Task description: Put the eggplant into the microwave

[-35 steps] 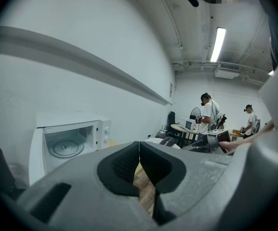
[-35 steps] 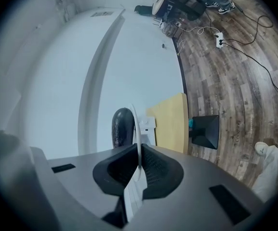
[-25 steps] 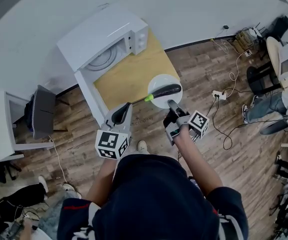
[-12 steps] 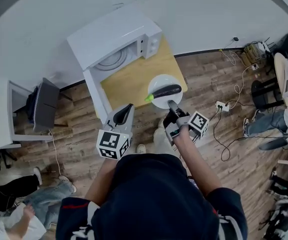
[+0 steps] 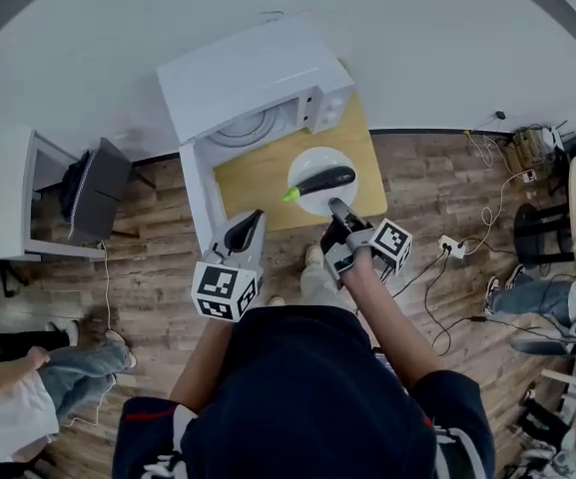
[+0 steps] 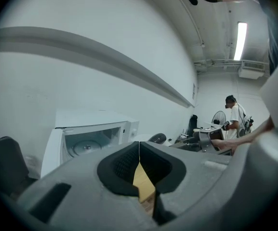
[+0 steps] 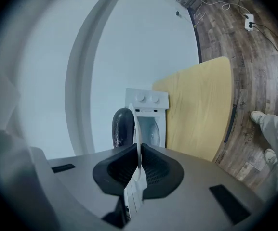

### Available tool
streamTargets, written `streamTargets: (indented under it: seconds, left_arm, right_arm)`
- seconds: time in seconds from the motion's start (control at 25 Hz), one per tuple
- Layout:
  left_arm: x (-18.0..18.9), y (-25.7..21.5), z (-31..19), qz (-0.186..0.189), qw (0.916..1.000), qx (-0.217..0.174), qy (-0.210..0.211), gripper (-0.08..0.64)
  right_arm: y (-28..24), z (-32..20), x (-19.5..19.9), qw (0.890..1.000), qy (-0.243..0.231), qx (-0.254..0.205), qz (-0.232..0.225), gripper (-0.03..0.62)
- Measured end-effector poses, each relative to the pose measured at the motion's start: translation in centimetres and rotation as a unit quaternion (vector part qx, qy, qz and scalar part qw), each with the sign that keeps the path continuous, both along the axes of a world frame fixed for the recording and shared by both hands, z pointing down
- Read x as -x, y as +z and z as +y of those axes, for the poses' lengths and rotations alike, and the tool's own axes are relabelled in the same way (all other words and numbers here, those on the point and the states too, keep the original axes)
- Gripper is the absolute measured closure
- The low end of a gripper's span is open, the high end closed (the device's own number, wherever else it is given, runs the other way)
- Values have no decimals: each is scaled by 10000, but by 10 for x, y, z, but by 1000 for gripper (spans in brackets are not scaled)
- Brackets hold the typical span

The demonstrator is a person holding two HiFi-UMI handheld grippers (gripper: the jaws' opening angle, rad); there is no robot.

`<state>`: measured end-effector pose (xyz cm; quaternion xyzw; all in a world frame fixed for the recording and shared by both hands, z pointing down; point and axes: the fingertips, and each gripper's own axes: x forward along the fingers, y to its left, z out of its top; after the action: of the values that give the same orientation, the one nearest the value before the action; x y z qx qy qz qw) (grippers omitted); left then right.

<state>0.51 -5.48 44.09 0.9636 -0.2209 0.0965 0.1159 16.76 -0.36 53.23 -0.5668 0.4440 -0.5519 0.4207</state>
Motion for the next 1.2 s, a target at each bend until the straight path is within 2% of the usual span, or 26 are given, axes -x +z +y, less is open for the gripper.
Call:
streamTargets:
  seconds: [0.28,0.44,0.6,0.96,1.2]
  left_arm:
    - [-14,0,-28,-55,9977,72,-673,543]
    - [-19,3,-41,-130,9937,164,-1100,543]
    - [-25,5,-49,-180,9887,197,-1476,543]
    - [-45,10,-57,-305,9788,246,-2012,543]
    - [-56,15,-58,-372,9753,294,-2159,543]
  right_arm:
    - [1,-48,-9,9967,-805,118,-17,569]
    - [6,-73,-12,9914,-1287,213,-61,568]
    - [9,-95,-10,9848,-1720,107,-199,568]
    - [21,-121,-25,9720,-2322,288,-226,568]
    - [25,-126,-32,9674,-2504,268,-283,568]
